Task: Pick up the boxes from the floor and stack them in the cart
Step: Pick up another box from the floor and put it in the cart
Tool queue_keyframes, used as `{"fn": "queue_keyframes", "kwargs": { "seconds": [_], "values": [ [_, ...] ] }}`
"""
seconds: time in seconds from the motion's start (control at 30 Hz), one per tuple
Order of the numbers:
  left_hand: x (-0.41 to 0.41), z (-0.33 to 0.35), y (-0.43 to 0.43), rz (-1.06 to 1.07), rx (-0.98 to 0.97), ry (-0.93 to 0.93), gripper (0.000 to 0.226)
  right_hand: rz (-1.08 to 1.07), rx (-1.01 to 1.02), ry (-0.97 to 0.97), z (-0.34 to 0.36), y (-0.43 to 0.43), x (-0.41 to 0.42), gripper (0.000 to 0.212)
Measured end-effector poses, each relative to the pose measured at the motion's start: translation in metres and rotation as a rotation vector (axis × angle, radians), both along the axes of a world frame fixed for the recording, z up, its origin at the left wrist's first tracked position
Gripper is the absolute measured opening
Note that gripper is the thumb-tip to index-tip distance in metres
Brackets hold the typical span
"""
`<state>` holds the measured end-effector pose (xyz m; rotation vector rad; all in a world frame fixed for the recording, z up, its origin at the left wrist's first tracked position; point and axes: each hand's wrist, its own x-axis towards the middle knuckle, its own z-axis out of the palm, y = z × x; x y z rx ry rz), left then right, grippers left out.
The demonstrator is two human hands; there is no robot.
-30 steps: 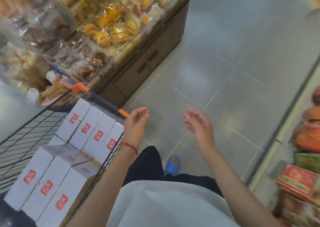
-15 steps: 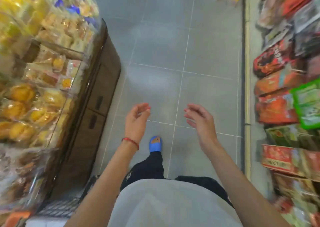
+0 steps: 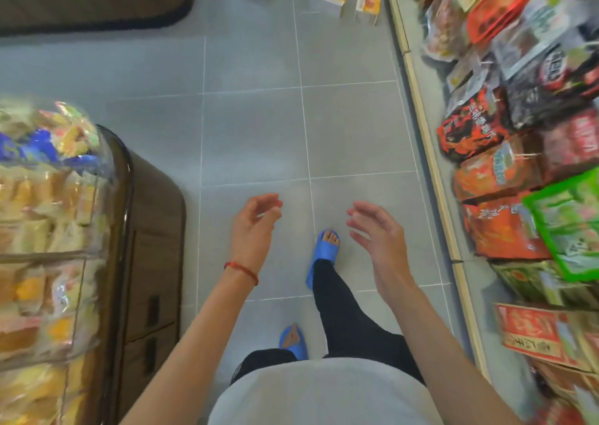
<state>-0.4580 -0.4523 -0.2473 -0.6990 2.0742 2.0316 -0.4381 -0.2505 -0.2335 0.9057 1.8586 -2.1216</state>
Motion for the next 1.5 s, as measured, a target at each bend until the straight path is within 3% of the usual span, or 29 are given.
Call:
{"fn": "queue_keyframes", "kwargs": {
  "seconds": [0.4,1.0,1.3,1.5],
  "values": [
    [-0.300,0.011,0.048,-0.002,-0.002,-0.009,0.026,0.128,0.004,-0.024,0.008,0.027,-0.302,0.016],
    [-0.788,0.000,0.032,-0.172,-0.022,-0.109,0.024,-0.005,0.035,-0.094,-0.004,0.030,-0.777,0.020],
    [-1.040,-0.011,0.067,-0.190,-0.046,-0.155,0.022,-0.093,-0.018,-0.060,-0.027,0.061,-1.019,0.015],
    [-1.184,-0.014,0.099,-0.156,-0.003,-0.195,0.022,-0.057,0.091,-0.019,-0.037,0.082,-1.158,0.016]
  ]
}}
